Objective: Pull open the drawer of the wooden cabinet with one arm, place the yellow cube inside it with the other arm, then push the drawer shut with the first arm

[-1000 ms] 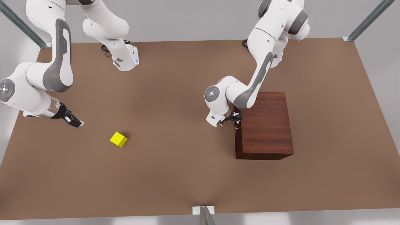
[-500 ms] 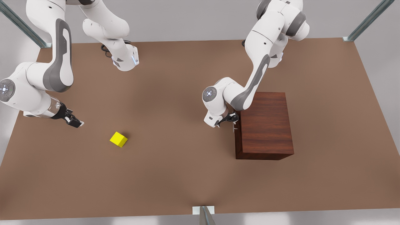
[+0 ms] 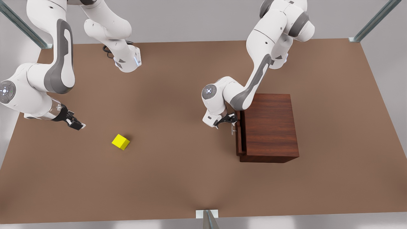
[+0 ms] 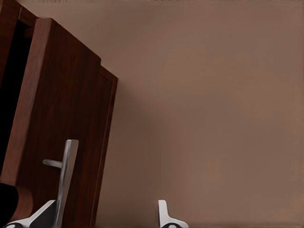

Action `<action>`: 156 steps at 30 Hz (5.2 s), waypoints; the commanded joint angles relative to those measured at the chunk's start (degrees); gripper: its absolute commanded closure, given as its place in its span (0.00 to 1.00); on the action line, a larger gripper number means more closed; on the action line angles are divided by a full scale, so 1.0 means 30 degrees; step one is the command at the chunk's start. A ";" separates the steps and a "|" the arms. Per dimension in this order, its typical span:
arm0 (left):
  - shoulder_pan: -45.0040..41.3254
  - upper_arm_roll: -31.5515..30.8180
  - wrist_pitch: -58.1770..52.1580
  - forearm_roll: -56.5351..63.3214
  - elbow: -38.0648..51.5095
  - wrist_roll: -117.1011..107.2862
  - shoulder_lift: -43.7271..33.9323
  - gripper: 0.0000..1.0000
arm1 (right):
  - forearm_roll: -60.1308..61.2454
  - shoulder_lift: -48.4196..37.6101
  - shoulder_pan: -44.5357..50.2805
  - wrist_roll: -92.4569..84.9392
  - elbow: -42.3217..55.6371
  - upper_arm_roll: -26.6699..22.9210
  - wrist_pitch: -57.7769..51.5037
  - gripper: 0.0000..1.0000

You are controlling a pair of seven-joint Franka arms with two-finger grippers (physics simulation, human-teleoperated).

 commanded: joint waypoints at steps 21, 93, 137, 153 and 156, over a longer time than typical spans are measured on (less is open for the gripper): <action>-0.0817 0.0000 0.0864 -0.0100 0.0633 -0.0917 0.0272 0.00 | 0.0010 -0.0017 0.0004 0.0136 0.0005 -0.0007 -0.0001 0.00; 1.0199 0.0000 -0.6196 -0.7014 0.2099 1.8360 -0.6965 0.00 | -0.1103 0.6721 0.0884 -0.0889 -0.3832 0.2630 1.2655 0.00; 1.0492 -0.0088 -0.5640 -0.6926 0.2157 1.9210 -0.6437 0.00 | -0.0693 0.3674 -0.0964 0.6140 -0.1314 0.6995 0.5508 0.47; 1.0668 -0.0058 -0.5698 -0.7161 0.2069 1.9210 -0.6437 0.00 | -0.0986 1.0704 1.1604 3.1715 1.3421 0.6849 0.0175 0.47; 1.0668 -0.0058 -0.5698 -0.7161 0.2069 1.9210 -0.6437 0.00 | -0.0986 1.2492 1.2397 3.2216 1.5825 0.6351 0.0145 0.47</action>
